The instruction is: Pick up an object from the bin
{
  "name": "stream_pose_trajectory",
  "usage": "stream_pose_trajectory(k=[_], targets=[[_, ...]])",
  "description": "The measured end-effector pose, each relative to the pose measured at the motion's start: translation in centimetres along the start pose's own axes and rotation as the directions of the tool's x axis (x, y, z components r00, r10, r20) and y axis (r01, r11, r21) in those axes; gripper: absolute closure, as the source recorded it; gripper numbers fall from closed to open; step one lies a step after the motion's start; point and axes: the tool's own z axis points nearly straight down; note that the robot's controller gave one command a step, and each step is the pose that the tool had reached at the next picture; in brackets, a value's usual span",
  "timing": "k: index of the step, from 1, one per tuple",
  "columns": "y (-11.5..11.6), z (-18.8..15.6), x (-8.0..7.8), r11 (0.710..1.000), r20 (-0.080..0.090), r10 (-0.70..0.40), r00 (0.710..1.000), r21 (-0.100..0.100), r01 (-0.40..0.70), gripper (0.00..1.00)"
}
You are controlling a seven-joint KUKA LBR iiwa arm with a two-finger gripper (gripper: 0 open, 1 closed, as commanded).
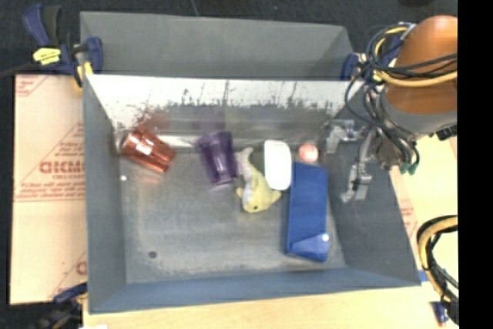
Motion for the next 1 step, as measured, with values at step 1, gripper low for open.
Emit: stream_pose_trajectory(k=[1], targets=[[0.05,-0.40,-0.17,1.000,0.008,-0.003,1.000,0.002,0.003,0.00]])
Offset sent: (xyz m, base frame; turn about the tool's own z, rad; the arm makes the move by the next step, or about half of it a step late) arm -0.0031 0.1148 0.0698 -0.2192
